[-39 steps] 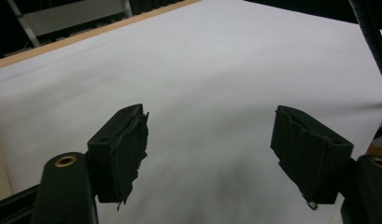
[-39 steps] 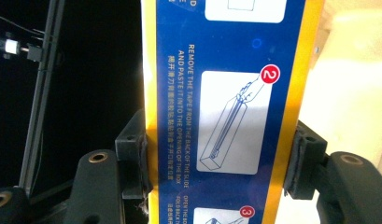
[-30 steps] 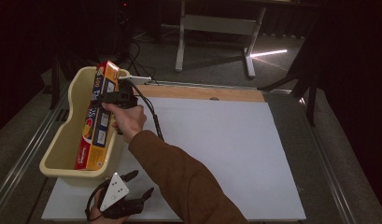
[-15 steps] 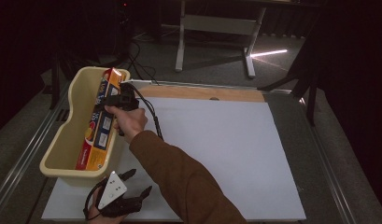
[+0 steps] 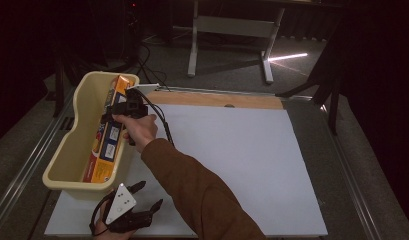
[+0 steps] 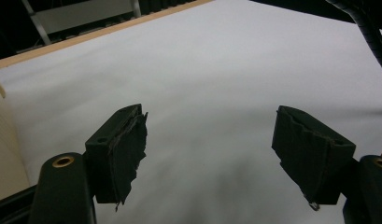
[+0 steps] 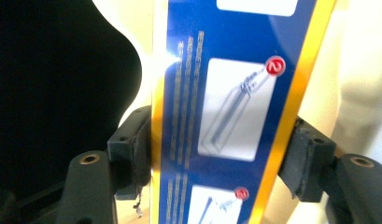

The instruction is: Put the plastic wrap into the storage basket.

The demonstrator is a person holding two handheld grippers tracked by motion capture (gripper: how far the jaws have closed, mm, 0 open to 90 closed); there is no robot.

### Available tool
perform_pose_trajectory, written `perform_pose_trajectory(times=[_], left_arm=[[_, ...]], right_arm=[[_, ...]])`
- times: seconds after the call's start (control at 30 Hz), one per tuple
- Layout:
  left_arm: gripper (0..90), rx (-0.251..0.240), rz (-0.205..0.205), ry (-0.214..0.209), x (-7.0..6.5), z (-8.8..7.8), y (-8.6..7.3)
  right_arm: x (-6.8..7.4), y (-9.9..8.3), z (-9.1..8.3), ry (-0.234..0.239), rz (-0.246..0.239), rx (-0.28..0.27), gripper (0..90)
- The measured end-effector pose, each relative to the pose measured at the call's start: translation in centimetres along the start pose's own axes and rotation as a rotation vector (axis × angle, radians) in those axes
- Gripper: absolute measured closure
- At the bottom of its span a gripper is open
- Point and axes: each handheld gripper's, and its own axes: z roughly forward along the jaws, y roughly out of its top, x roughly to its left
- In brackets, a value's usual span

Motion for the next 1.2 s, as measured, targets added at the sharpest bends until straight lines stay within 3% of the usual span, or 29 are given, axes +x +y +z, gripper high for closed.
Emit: perform_pose_trajectory(times=[0.37, 0.63, 0.83, 0.97, 1.03, 1.17, 1.2], left_arm=[[25.7, 0.003, 0.006, 0.005, -0.1, 0.1, 0.0], [25.7, 0.007, 0.013, 0.006, -0.2, 0.2, 0.0], [25.7, 0.007, 0.015, 0.006, -0.2, 0.2, 0.0], [25.7, 0.007, 0.016, 0.009, -0.2, 0.3, 0.0], [25.7, 0.012, 0.017, 0.011, -0.2, 0.4, 0.0], [25.7, 0.015, 0.021, 0.015, -0.3, 0.4, 0.0], [25.7, 0.014, 0.018, 0.016, -0.3, 0.5, 0.0]], right_arm=[[0.9, -0.3, -2.0, -0.030, -0.126, 0.019, 33.9], [1.8, -1.7, -3.8, -0.208, -0.446, 0.022, 35.8], [2.0, -3.5, -5.2, -0.294, -0.657, 0.024, 38.0], [1.0, -4.9, -6.4, -0.326, -0.774, 0.013, 37.1], [0.2, -5.4, -7.1, -0.326, -0.782, 0.008, 36.1], [-1.4, -6.1, -8.5, -0.259, -0.746, 0.011, 34.5], [-2.3, -6.6, -9.3, -0.236, -0.758, -0.019, 34.1]])
